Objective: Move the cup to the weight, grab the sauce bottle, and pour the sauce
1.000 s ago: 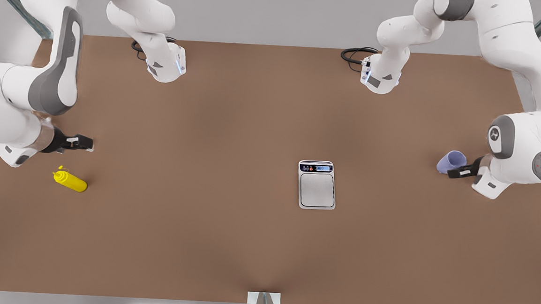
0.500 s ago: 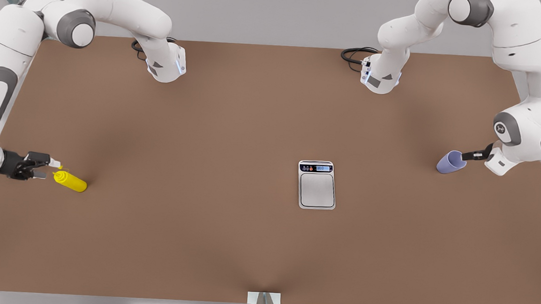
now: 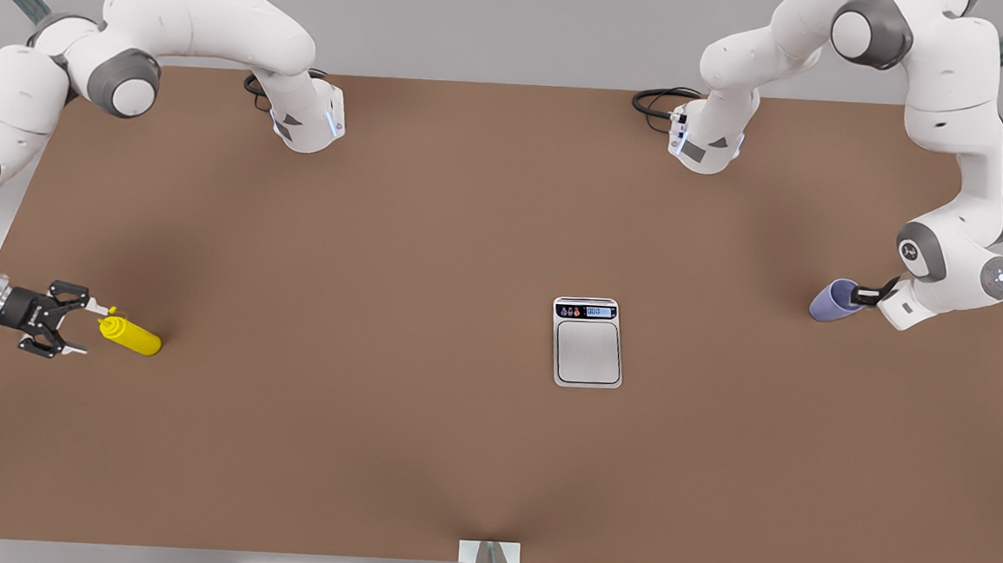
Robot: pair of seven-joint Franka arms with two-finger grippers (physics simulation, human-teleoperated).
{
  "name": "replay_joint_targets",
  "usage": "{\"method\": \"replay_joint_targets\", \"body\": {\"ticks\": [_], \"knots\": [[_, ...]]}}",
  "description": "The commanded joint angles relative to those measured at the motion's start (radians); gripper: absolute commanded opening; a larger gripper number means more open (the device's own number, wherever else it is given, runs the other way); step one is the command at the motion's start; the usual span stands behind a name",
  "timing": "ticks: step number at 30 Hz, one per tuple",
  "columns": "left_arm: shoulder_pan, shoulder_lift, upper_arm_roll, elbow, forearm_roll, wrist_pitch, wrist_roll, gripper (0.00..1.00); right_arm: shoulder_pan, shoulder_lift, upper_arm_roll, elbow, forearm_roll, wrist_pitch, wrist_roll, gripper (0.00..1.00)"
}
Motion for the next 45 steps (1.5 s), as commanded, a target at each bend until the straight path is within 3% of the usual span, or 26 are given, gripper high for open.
{"method": "replay_joint_targets", "body": {"ticks": [1,5,7,12,17,20,27,34,36,38,39,40,41,42,43,45], "knots": [[-0.008,-0.005,0.000,0.002,-0.011,-0.043,0.180,0.21,-0.007,0.015,0.000,-0.002,0.092,-0.001,-0.598,1.00],[-0.035,-0.022,-0.004,0.016,-0.016,-0.108,0.149,0.21,-0.010,0.029,0.002,-0.007,0.126,-0.001,-0.585,1.00],[-0.040,-0.024,-0.011,0.134,-0.018,-0.261,0.148,0.21,-0.010,0.040,0.002,-0.007,0.128,-0.001,-0.584,1.00],[-0.419,-0.012,-0.018,0.378,-0.016,-0.395,-0.270,0.21,-0.010,0.058,0.002,-0.016,0.160,-0.001,-0.588,1.00],[-0.443,0.192,-0.313,0.646,-0.028,-0.401,-0.815,0.21,-0.009,0.060,0.003,-0.039,0.161,-0.001,-0.588,1.00],[-0.531,0.291,-0.321,0.754,-0.028,-0.395,-1.049,0.21,-0.007,0.061,0.003,-0.042,0.161,-0.001,-0.588,1.00],[-0.577,0.280,-0.397,0.620,-0.059,-0.266,-1.167,0.21,-0.006,0.075,0.003,-0.041,0.163,-0.001,-0.590,1.00],[-0.572,0.301,-0.422,0.602,-0.054,-0.194,-1.175,0.21,-0.002,0.073,0.008,-0.042,0.160,-0.001,-0.591,0.99],[-0.571,0.301,-0.423,0.594,-0.054,-0.192,-1.178,0.21,-0.001,0.073,0.008,-0.042,0.160,-0.001,-0.591,0.98],[-0.571,0.307,-0.423,0.593,-0.054,-0.187,-1.178,0.21,0.001,0.073,0.008,-0.041,0.158,-0.001,-0.594,0.89],[-0.569,0.307,-0.423,0.585,-0.054,-0.187,-1.178,0.24,0.001,0.073,0.008,-0.042,0.158,-0.001,-0.599,0.78],[-0.563,0.306,-0.425,0.583,-0.054,-0.189,-1.175,0.58,0.001,0.073,0.008,-0.042,0.157,-0.001,-0.599,0.70],[-0.555,0.307,-0.431,0.582,-0.054,-0.187,-1.173,0.79,0.001,0.073,0.008,-0.042,0.154,-0.001,-0.599,0.65],[-0.551,0.307,-0.431,0.582,-0.053,-0.187,-1.173,0.92,0.001,0.073,0.010,-0.041,0.154,-0.001,-0.601,0.62],[-0.548,0.306,-0.431,0.582,-0.051,-0.187,-1.172,1.00,0.001,0.072,0.010,-0.042,0.154,-0.001,-0.601,0.61],[-0.503,0.304,-0.484,0.582,-0.051,-0.195,-1.175,1.00,0.005,0.072,0.010,-0.042,0.155,-0.001,-0.601,0.60]]}}
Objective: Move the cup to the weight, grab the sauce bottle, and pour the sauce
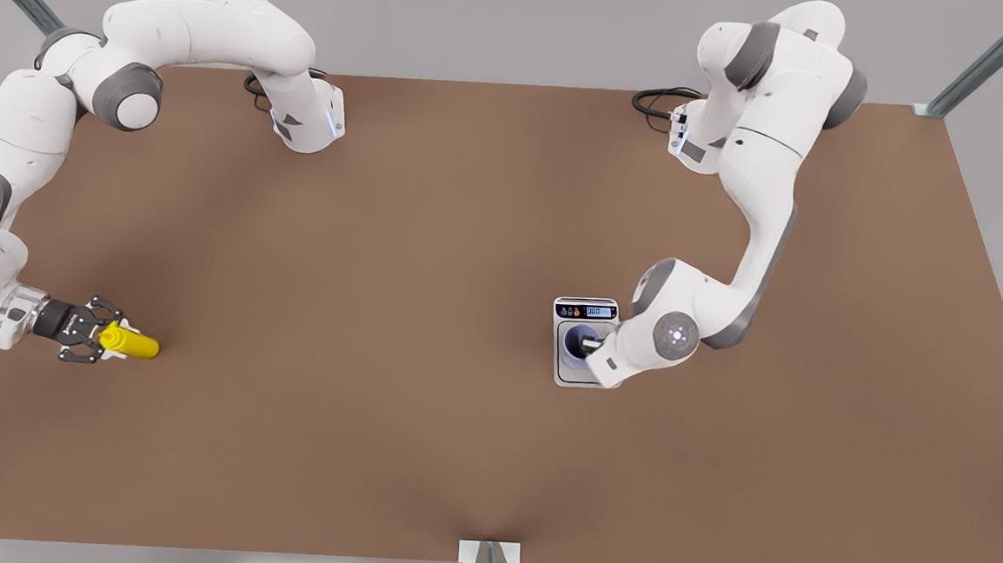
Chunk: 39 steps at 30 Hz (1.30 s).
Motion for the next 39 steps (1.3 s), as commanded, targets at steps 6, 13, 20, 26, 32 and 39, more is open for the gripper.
{"method": "replay_joint_targets", "body": {"ticks": [6,13,20,26,32,39], "knots": [[0.070,-0.106,-0.057,0.028,0.045,-0.218,-0.260,1.00,0.001,-0.006,0.003,0.002,0.006,-0.008,-0.045,0.52],[0.073,-0.513,0.210,-0.071,0.234,-0.434,0.352,1.00,0.003,-0.027,0.038,0.002,0.006,-0.011,-0.010,0.52],[0.069,-0.488,0.194,0.015,0.148,-0.514,0.353,1.00,0.184,-0.118,0.034,0.002,-0.009,-0.001,0.127,0.52],[0.070,-0.488,0.194,0.015,0.153,-0.514,0.352,1.00,0.357,-0.158,0.025,0.005,-0.015,0.059,0.253,0.53],[0.070,-0.482,0.194,0.015,0.153,-0.519,0.352,1.00,0.578,-0.191,0.008,0.016,-0.043,0.174,0.340,0.53],[0.070,-0.482,0.194,0.015,0.153,-0.519,0.352,1.00,0.786,-0.207,-0.018,0.052,-0.106,0.260,0.587,0.54]]}}
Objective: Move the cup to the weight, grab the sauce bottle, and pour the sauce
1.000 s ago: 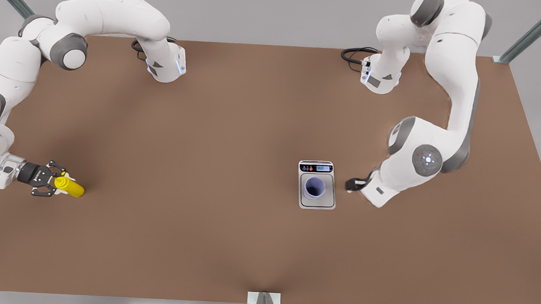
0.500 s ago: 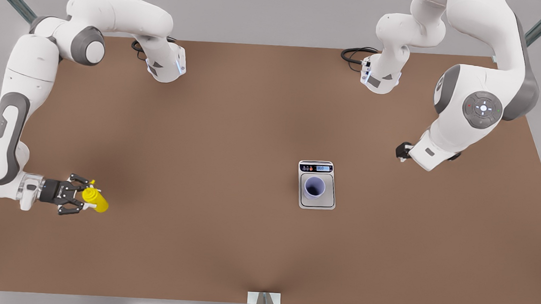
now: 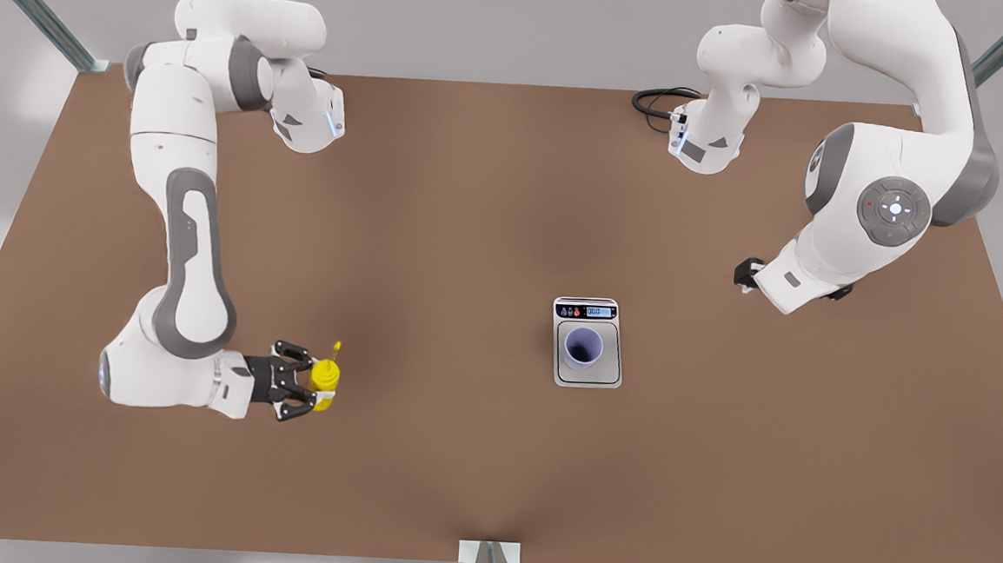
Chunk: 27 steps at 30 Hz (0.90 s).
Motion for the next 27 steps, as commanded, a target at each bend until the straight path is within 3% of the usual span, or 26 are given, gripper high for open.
{"method": "replay_joint_targets", "body": {"ticks": [1,10,27], "knots": [[0.000,-0.001,0.000,0.000,0.001,-0.004,0.086,1.00,0.050,-0.005,-0.013,0.017,-0.040,0.072,0.380,0.54],[0.000,-0.001,0.000,0.000,0.001,-0.007,0.084,1.00,0.334,0.006,-0.158,0.076,-0.080,0.136,0.631,0.55],[0.003,-0.001,0.000,-0.001,0.001,-0.008,0.080,1.00,0.639,0.138,-0.167,0.243,-0.288,0.256,1.033,0.55]]}}
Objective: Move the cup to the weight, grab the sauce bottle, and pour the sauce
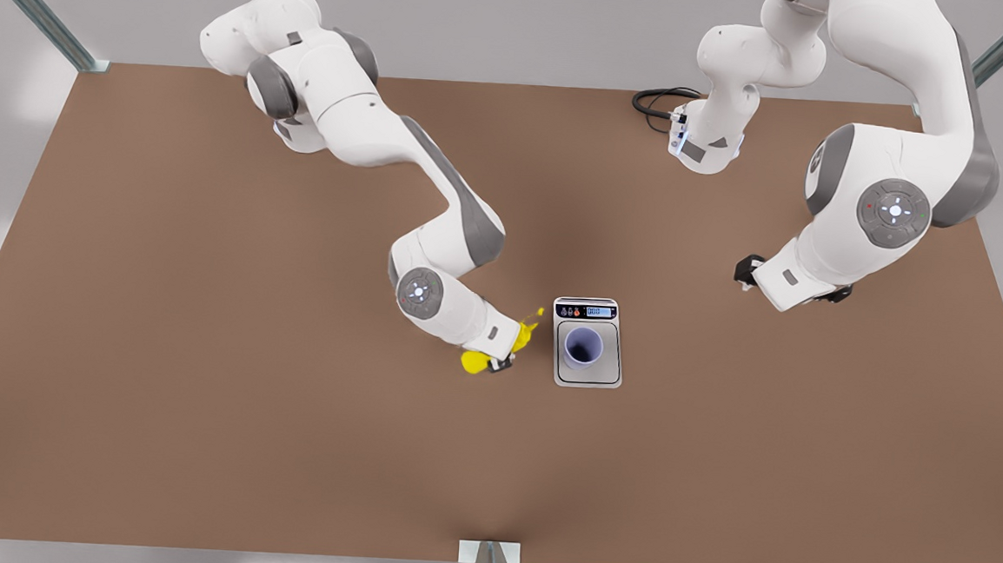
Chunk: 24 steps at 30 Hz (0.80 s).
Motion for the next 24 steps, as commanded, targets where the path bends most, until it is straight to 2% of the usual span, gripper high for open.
{"method": "replay_joint_targets", "body": {"ticks": [1,5,20,24], "knots": [[0.000,-0.001,0.000,0.000,0.001,-0.001,0.014,1.00,0.031,0.004,-0.010,0.005,-0.029,0.046,0.385,0.55],[0.000,0.006,0.000,-0.001,0.001,-0.001,0.014,1.00,0.079,0.030,-0.054,0.029,-0.088,0.052,0.385,0.55],[-0.003,0.005,0.000,0.003,-0.001,-0.032,-0.017,1.00,0.149,0.027,-0.066,0.061,-0.471,0.027,0.374,0.55],[0.000,0.006,0.000,0.003,0.001,-0.029,-0.015,1.00,0.149,0.110,-0.079,0.176,-0.485,0.038,0.380,0.55]]}}
